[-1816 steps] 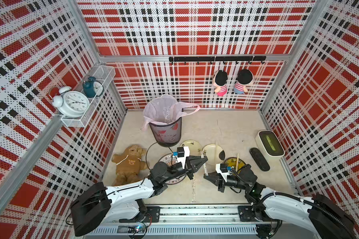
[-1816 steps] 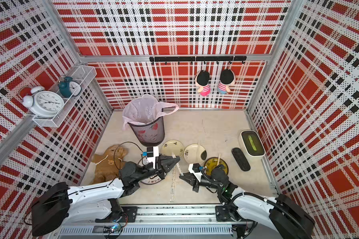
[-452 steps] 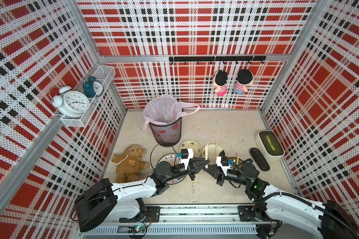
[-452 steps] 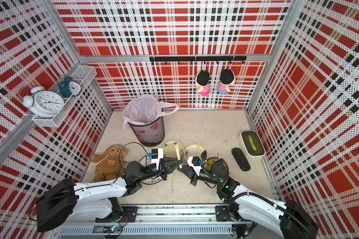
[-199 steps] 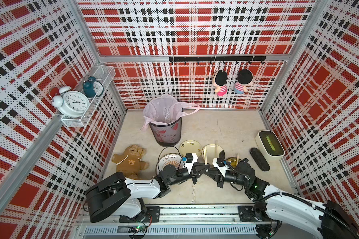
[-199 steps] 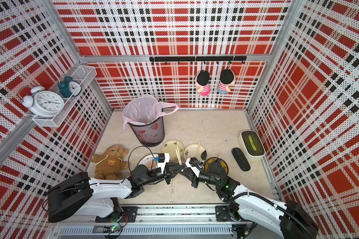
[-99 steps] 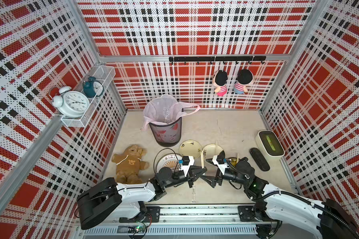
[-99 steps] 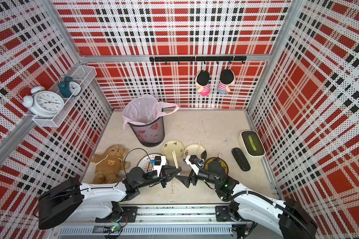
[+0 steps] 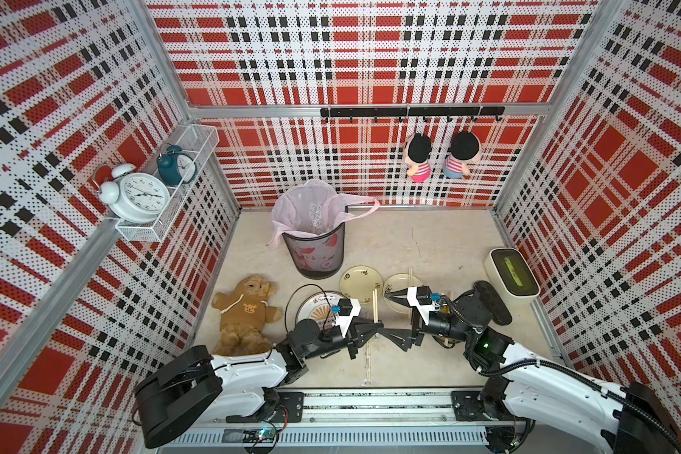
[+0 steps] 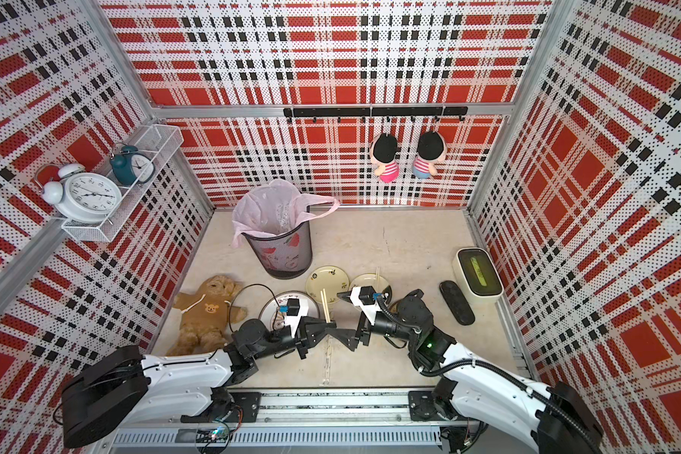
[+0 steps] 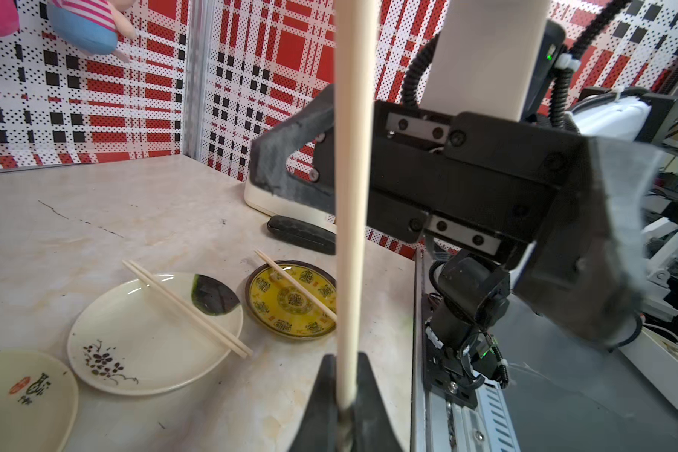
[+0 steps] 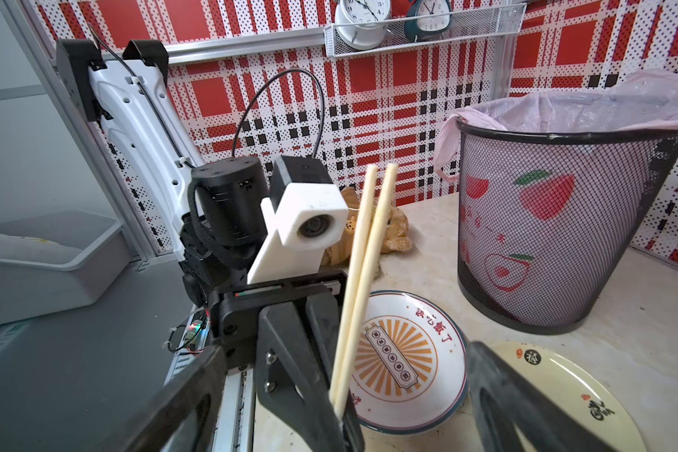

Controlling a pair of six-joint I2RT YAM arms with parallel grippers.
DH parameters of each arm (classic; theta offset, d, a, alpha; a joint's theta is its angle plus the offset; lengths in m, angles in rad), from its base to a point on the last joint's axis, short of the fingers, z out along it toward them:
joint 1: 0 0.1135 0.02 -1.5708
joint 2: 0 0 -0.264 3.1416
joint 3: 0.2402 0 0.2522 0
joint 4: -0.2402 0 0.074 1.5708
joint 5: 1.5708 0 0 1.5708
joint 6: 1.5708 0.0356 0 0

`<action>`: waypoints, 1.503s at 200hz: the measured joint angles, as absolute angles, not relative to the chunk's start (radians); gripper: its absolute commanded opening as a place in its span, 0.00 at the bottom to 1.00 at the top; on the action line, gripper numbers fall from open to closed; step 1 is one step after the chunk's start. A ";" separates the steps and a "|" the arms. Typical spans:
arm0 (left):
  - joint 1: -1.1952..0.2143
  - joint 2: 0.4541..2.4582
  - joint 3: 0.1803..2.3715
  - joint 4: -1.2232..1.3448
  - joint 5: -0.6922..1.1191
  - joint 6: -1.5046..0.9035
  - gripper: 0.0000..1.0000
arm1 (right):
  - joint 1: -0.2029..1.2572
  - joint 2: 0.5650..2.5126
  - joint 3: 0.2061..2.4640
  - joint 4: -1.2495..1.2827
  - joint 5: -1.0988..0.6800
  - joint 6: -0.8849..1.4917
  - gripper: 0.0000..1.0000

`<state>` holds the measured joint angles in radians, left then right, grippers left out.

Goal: Remove the packaging of disposable chopsticks
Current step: Remove the packet bag from the disposable chopsticks.

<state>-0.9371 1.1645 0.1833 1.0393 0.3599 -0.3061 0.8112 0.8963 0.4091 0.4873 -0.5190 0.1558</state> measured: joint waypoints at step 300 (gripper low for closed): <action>-0.988 1.368 0.255 1.127 0.271 -0.287 0.12 | 0.744 0.945 0.379 0.504 -0.560 0.194 0.00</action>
